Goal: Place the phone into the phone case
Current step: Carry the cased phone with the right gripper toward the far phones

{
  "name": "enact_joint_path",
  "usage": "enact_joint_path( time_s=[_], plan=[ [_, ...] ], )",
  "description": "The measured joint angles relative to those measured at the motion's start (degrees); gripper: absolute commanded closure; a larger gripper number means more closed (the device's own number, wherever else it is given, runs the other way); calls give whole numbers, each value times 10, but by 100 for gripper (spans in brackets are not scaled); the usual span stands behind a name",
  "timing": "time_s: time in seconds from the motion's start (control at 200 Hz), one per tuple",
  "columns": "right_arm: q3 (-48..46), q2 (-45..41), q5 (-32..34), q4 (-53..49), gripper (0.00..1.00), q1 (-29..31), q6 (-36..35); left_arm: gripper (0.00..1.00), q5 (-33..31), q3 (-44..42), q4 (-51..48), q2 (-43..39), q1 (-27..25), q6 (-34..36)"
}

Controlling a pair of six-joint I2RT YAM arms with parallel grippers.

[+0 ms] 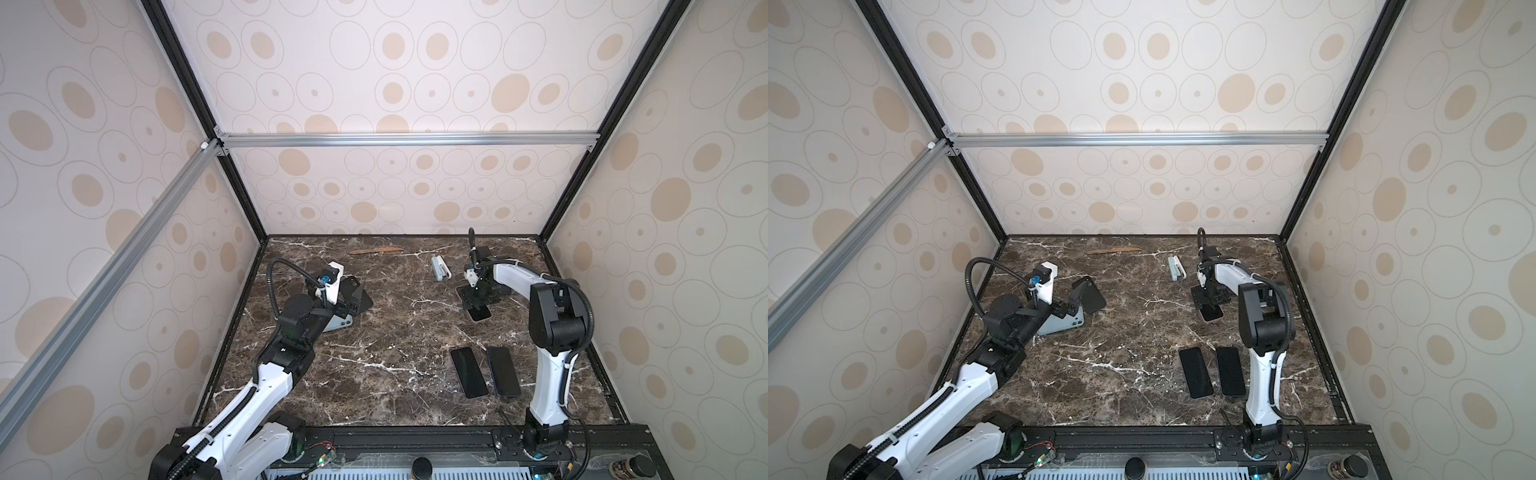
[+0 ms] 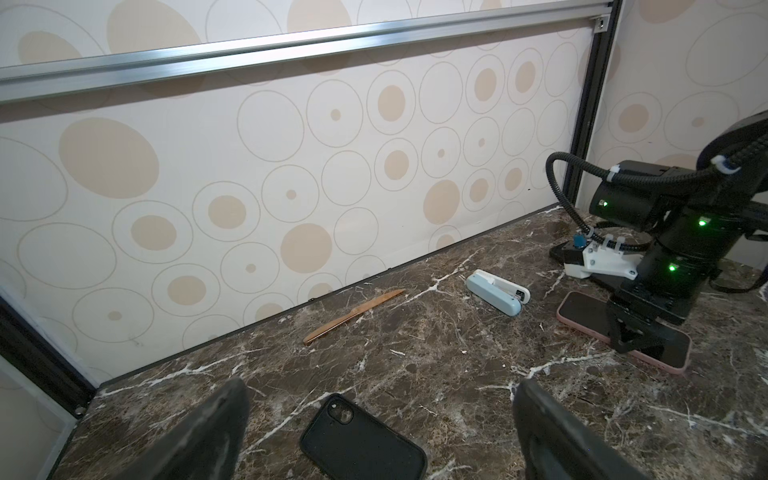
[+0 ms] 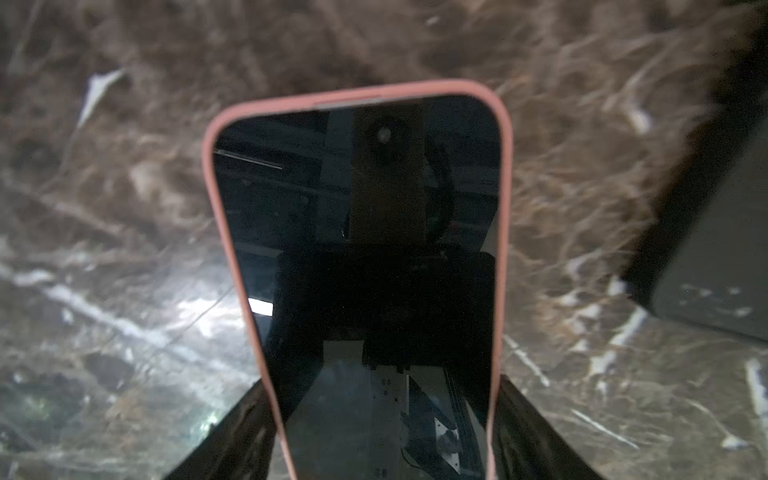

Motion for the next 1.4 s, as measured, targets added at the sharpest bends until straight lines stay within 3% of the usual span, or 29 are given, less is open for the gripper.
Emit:
enact_joint_path(
  time_s=[0.405,1.045,1.17,1.4],
  plan=[
    [116,72,7,-33,29,-5,91,1,0,0,0,-1,1,0],
    [281,169,26,-85,28,-7,129,1,13,7,-4,10,8,-3],
    [311,186,23,-97,25,-7,136,1,13,8,-5,9,9,-4],
    [352,207,22,-112,10,-7,143,1,13,8,-7,-1,9,-4]
  ],
)
